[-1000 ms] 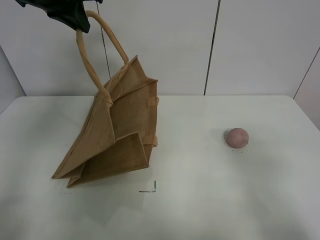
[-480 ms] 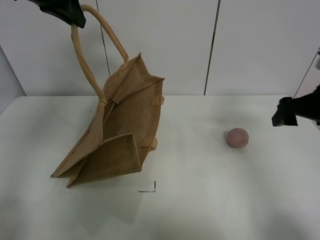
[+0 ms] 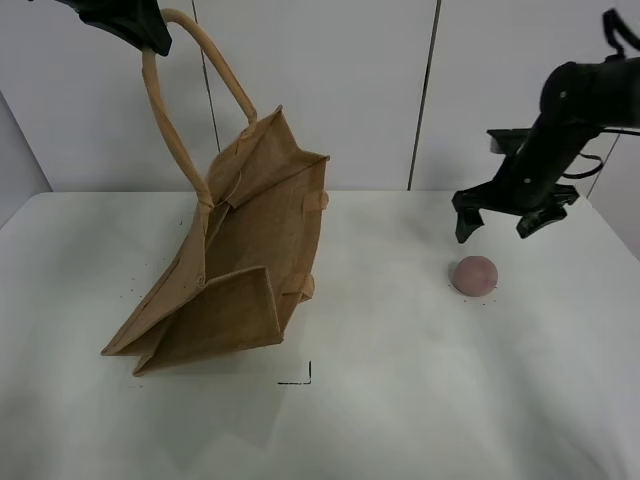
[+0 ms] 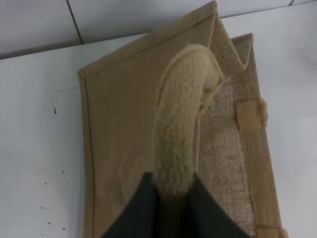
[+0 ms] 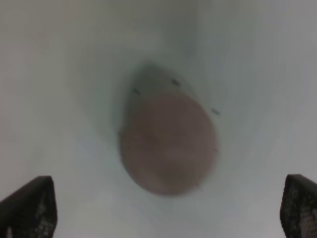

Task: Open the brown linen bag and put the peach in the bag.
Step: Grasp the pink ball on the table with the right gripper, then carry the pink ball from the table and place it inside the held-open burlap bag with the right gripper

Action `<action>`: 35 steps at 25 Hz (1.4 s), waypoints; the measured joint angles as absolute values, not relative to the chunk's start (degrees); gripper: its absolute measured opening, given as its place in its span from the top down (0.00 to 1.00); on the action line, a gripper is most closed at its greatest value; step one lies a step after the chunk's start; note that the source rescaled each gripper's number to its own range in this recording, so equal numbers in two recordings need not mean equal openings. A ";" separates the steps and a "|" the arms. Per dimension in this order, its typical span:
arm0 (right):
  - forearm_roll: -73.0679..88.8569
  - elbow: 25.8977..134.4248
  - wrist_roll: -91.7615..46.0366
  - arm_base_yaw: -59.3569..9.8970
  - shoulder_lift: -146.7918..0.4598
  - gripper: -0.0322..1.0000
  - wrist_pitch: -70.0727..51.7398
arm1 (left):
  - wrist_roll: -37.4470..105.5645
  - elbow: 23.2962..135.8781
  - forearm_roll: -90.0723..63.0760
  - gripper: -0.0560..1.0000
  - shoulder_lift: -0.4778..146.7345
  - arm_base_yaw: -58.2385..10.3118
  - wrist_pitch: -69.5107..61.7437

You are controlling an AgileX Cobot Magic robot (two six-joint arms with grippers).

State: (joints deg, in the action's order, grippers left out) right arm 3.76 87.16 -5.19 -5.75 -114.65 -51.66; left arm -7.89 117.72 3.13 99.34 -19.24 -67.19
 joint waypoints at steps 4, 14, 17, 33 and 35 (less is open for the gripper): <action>2.77 88.43 -3.28 -6.83 -119.26 0.00 -52.81 | -7.89 117.72 3.13 0.95 99.34 -19.24 -67.19; 0.49 88.54 -1.97 -6.83 -125.26 0.00 -48.80 | -7.84 117.72 3.13 0.95 99.34 -19.24 -67.19; 0.53 88.80 -1.97 -6.83 -126.60 0.00 -47.82 | -7.83 117.72 3.13 0.95 99.34 -19.24 -67.19; 2.92 93.82 -3.65 -6.83 -124.26 0.97 -49.64 | -7.58 117.72 3.13 0.95 99.34 -19.24 -67.19; 6.95 96.97 -6.03 -6.83 -122.06 0.97 -51.82 | -7.58 117.72 3.13 0.95 99.34 -19.24 -67.19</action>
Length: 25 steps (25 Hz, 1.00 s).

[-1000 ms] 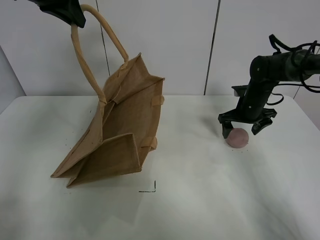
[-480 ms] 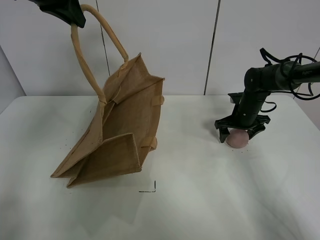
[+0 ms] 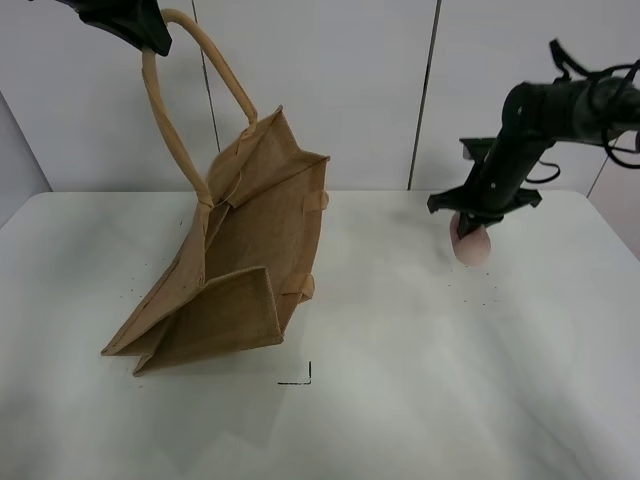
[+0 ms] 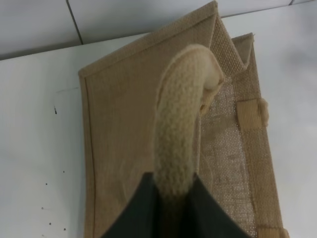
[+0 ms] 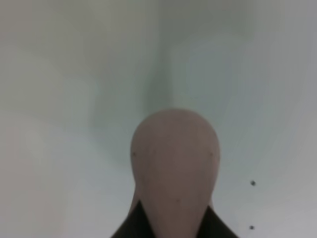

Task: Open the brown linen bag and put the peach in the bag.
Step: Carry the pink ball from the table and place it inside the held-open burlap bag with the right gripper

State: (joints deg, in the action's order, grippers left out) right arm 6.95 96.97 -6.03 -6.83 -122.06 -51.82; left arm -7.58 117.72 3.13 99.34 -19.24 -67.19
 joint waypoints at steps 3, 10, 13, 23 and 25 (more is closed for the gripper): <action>14.97 102.47 -10.68 -6.83 -118.99 0.97 -55.92 | -7.58 117.72 3.13 0.95 99.23 -19.24 -67.19; 35.47 112.51 -16.08 -7.52 -117.55 0.97 -61.86 | -7.58 117.61 3.13 0.95 98.07 -19.24 -67.19; 39.15 113.47 -18.06 -10.27 -117.55 0.97 -60.67 | -7.58 117.57 3.25 0.95 97.81 -19.24 -67.19; 39.01 113.47 -22.58 -27.11 -120.35 0.97 -54.92 | -7.49 117.57 3.29 0.95 97.81 -19.24 -67.19; 38.95 113.47 -22.80 -29.62 -121.95 0.97 -52.36 | -7.49 117.57 3.29 0.95 97.81 -19.24 -67.19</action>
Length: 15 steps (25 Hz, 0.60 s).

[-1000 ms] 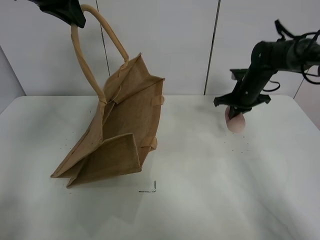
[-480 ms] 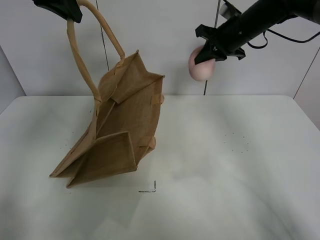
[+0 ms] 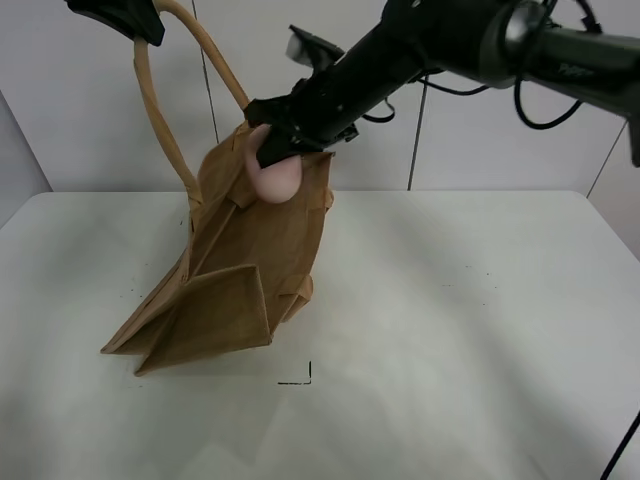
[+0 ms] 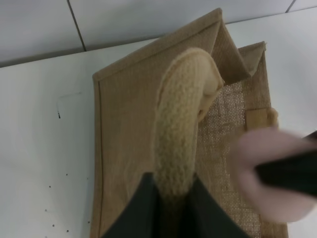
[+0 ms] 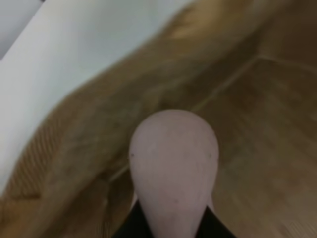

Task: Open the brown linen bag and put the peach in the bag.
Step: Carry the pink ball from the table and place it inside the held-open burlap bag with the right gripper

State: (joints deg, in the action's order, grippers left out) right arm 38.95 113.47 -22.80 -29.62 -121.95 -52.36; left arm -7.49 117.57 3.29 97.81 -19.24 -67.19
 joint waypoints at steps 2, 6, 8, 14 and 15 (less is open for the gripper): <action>38.79 113.47 -22.95 -31.16 -124.30 0.97 -48.84 | -7.49 117.57 3.29 0.95 97.81 -19.24 -67.19; 38.72 113.47 -22.99 -32.31 -128.88 0.97 -43.99 | -7.49 117.57 3.29 0.95 97.81 -19.24 -67.19; 38.66 113.47 -22.99 -32.31 -131.05 0.97 -43.32 | -7.49 117.57 3.29 0.95 97.81 -19.24 -67.19; 38.71 113.36 -22.99 -32.31 -133.02 0.97 -42.65 | -7.43 117.57 3.29 0.95 97.81 -19.24 -67.19; 38.81 113.36 -23.21 -32.31 -132.97 0.97 -42.39 | -7.43 117.57 3.29 0.95 97.81 -19.24 -67.19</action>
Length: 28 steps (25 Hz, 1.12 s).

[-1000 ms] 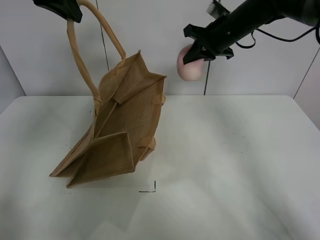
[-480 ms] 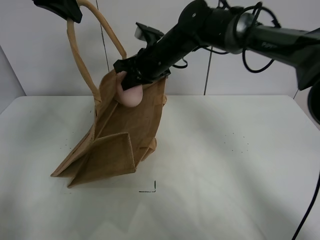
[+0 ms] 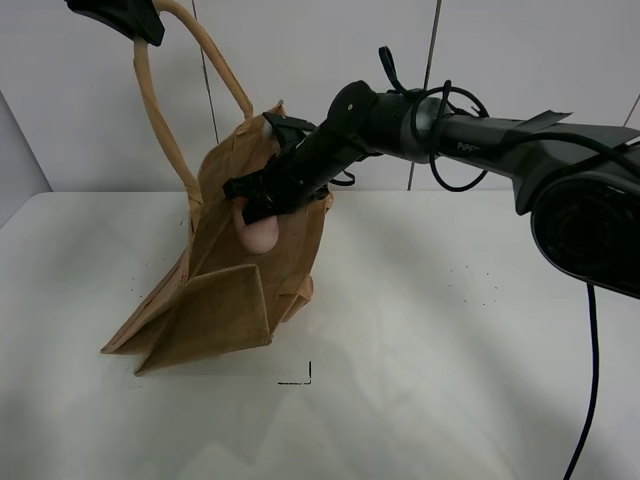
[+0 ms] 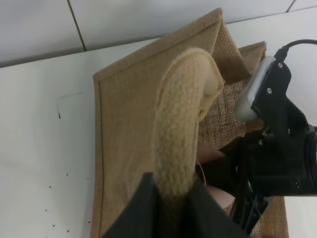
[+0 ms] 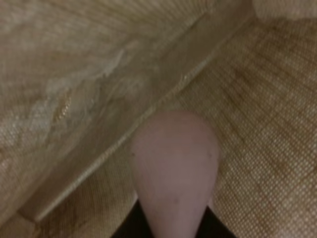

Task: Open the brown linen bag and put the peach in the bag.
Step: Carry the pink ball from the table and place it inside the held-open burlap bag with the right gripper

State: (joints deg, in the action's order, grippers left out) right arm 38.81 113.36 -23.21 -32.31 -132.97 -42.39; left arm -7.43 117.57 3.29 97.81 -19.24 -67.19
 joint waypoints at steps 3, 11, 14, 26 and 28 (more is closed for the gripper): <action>38.78 113.36 -27.03 -32.31 -132.97 0.97 -42.20 | -7.43 117.57 3.29 0.95 97.81 -19.24 -67.19; 38.88 113.36 -39.10 -32.31 -132.97 0.97 -42.31 | -7.43 117.57 3.29 0.95 97.81 -19.24 -67.19; 38.88 113.36 -40.45 -32.57 -133.73 0.97 -41.79 | -7.43 117.57 3.29 0.95 97.81 -19.24 -67.19; 41.41 113.36 -40.95 -33.98 -136.60 0.34 -38.34 | -7.43 117.57 3.31 0.95 97.81 -19.24 -67.14; 41.41 113.36 -40.75 -33.98 -136.60 0.12 -38.76 | -7.43 117.57 3.31 0.95 97.81 -19.24 -67.14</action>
State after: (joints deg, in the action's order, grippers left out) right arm 41.41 113.36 -40.75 -33.98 -136.60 -38.76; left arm -7.43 117.57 3.31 97.81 -19.24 -67.14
